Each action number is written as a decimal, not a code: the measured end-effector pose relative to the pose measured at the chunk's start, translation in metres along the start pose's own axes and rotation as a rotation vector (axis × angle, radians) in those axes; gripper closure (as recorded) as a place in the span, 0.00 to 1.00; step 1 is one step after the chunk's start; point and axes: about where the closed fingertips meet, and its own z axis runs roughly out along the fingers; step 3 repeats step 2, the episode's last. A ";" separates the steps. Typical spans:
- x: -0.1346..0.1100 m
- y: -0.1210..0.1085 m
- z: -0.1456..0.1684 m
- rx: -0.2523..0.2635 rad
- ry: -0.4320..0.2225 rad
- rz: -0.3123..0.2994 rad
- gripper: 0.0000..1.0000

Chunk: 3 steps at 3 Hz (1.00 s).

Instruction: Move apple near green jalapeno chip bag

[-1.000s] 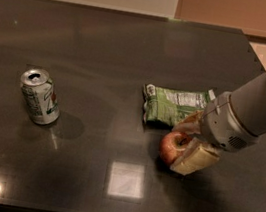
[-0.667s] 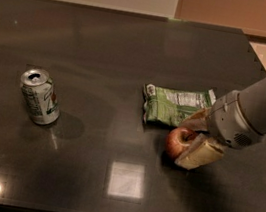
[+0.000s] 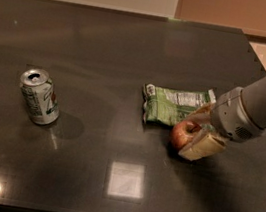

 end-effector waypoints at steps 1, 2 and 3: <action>0.003 -0.010 0.004 0.003 0.000 0.010 0.00; 0.003 -0.010 0.004 0.003 0.000 0.010 0.00; 0.003 -0.010 0.004 0.003 0.000 0.010 0.00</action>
Offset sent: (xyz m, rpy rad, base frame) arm 0.0082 -0.0017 -0.0036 0.0008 0.0020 -0.0085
